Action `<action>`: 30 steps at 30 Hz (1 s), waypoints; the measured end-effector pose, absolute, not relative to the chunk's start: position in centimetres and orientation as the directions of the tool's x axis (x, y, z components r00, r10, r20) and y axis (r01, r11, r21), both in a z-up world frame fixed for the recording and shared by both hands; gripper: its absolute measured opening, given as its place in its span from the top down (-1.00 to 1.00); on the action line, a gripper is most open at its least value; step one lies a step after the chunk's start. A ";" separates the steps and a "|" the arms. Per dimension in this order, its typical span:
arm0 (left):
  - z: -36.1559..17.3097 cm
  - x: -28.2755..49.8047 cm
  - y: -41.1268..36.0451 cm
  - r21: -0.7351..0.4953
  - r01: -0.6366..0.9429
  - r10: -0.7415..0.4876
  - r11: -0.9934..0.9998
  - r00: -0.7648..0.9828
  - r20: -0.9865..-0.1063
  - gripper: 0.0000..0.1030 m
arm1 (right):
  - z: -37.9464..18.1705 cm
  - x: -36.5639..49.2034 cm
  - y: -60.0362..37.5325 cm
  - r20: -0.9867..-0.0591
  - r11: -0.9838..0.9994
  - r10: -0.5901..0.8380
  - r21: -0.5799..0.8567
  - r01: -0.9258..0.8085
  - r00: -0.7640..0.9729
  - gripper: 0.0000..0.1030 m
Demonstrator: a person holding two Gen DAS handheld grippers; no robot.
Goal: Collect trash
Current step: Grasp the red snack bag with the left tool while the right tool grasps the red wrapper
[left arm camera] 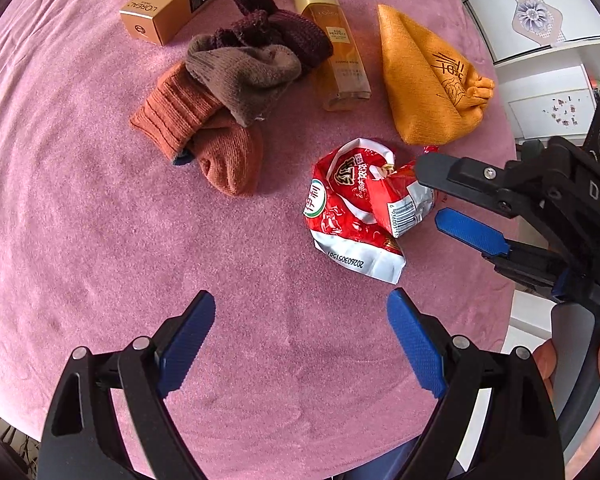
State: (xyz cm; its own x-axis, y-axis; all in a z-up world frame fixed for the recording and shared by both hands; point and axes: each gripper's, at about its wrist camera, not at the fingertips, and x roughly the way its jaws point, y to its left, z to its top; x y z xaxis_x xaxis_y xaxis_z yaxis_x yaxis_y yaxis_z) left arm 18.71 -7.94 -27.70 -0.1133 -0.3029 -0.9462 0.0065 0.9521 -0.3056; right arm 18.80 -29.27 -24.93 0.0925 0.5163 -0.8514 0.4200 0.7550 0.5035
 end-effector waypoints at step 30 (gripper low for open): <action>-32.7 24.1 -17.3 -0.222 0.038 -0.214 0.974 -0.147 -0.966 -0.11 | -23.2 16.7 -37.0 -0.838 0.763 0.527 0.540 0.355 0.142 0.55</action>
State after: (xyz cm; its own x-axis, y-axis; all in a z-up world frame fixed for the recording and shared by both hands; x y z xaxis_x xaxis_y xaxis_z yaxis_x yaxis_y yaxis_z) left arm 24.06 -17.33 -32.69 -0.1473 -0.2143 -0.9656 0.0384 0.9743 -0.2221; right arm 16.73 -36.96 -23.17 0.1424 0.5266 -0.8381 0.3551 0.7632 0.5398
